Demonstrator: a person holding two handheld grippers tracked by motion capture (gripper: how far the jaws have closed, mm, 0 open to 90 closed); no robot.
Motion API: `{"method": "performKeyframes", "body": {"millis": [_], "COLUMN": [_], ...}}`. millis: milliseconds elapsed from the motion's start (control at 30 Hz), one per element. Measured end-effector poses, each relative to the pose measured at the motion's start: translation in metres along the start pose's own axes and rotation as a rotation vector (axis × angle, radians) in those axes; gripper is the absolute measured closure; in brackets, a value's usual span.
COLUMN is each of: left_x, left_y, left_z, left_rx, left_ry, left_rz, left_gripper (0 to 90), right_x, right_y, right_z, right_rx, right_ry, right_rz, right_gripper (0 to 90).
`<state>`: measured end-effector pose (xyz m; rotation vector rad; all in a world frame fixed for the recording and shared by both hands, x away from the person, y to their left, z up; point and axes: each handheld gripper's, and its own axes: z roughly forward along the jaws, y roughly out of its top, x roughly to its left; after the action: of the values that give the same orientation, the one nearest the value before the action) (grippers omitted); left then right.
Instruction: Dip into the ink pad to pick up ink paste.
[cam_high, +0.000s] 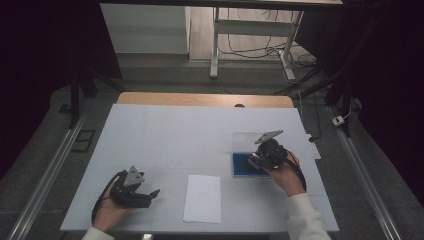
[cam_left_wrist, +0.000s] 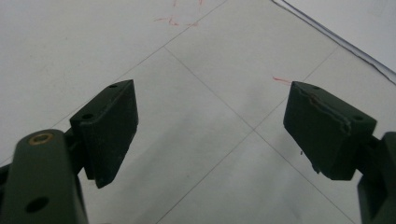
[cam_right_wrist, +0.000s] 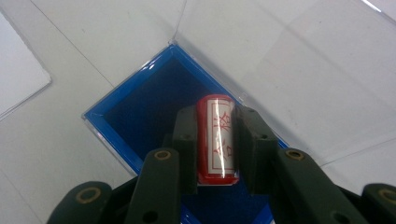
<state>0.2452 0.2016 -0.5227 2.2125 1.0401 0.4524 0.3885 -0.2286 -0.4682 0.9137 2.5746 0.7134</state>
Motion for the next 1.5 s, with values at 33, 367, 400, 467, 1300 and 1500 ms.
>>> {"method": "performKeyframes", "body": {"millis": [33, 367, 400, 467, 1300, 1500], "left_x": [0.0, -0.001, -0.001, -0.001, 0.001, 0.002], "left_y": [0.0, 0.0, 0.0, 0.0, 0.001, 0.0], "left_z": [0.0, 0.0, 0.0, 0.0, -0.001, -0.002], "left_rx": [0.0, 0.0, -0.001, -0.001, 0.004, -0.004], "left_ry": [0.002, 0.002, 0.004, 0.002, 0.005, 0.007], "left_rz": [0.0, -0.002, -0.001, -0.001, -0.008, -0.015], "left_gripper": [18.1, 18.1, 18.1, 18.1, 18.2, 18.2], "right_x": [0.0, 0.006, 0.006, 0.006, 0.003, -0.011], "right_y": [0.0, -0.001, -0.002, -0.003, -0.007, -0.009], "right_z": [0.0, 0.002, 0.002, 0.002, 0.003, -0.005], "right_rx": [-0.001, -0.005, -0.007, -0.013, -0.043, -0.11], "right_ry": [-0.001, -0.029, -0.029, -0.032, -0.008, 0.067], "right_rz": [0.0, -0.018, -0.019, -0.011, 0.003, 0.077], "right_gripper": [70.6, 70.7, 70.7, 70.7, 70.4, 70.1]}}
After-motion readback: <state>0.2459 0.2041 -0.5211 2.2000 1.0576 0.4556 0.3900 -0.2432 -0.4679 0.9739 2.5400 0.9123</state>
